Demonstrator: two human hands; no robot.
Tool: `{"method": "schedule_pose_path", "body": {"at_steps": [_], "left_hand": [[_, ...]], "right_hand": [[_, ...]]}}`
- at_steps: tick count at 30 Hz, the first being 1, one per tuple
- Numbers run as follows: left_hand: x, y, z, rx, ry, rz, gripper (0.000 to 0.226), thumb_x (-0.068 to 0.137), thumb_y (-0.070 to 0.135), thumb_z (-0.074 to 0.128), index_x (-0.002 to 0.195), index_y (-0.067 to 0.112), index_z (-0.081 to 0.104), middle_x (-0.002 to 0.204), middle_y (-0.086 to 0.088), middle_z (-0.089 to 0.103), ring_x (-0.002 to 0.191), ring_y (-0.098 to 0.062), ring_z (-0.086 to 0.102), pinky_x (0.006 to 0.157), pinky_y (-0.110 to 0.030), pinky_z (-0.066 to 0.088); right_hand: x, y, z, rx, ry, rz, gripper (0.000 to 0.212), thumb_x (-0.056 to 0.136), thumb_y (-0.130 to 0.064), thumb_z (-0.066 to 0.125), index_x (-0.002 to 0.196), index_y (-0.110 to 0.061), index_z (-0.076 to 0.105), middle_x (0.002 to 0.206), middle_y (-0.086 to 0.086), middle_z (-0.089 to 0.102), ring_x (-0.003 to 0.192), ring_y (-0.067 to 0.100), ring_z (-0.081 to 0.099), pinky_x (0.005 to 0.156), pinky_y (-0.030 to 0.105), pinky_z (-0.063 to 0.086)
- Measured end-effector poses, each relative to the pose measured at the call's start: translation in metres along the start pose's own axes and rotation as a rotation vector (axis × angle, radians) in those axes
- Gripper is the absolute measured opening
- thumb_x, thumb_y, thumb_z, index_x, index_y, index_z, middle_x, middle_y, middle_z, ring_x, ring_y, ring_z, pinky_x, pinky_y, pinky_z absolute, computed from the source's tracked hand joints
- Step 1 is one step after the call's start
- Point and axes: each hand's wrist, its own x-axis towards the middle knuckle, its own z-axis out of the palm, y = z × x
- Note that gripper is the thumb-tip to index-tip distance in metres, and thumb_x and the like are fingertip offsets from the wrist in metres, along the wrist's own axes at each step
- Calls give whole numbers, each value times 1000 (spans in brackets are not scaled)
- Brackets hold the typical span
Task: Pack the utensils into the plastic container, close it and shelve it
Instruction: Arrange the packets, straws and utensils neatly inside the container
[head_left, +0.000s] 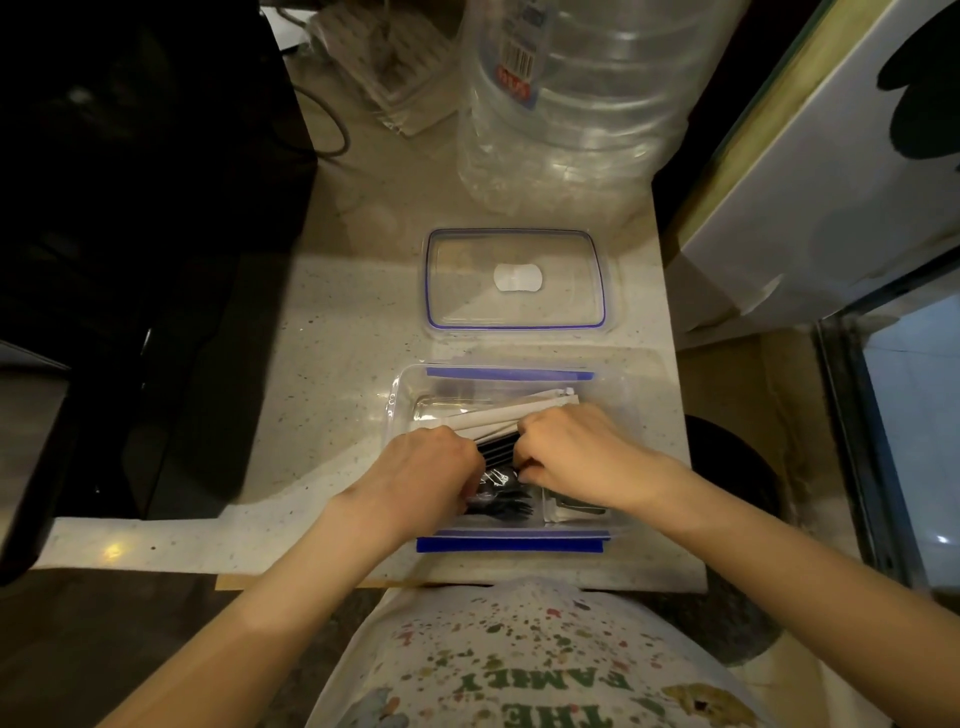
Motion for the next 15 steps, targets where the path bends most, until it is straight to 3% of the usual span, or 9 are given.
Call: {"method": "schedule_pose_path", "body": {"at_steps": [5,12,15], "left_hand": [[1,2,2,21,12,-29,17,87,15,54,97,20,66,98,-5,67,90,-21,62,74,-29,50],[0,4,5,39,36,-55,20,88,13,53,98,20,68,95,-6,68,86,-24,63,71,-30,50],[-3,2,7,26,31,-44,21,88,10,53,99,20,69,95,-5,69,86,-23,64,76,-33,55]], "right_hand": [[4,-5,11,-128,32,-53,17,85,-24,61,90,-10,69,87,4,65,74,22,62,51,30,33],[5,-4,15,5,60,-1,21,83,-27,64,94,-9,63,94,6,62,76,25,61,54,32,36],[5,-4,10,95,29,28,19,82,-27,66,90,-10,63,92,4,61,75,21,58,57,30,35]]}}
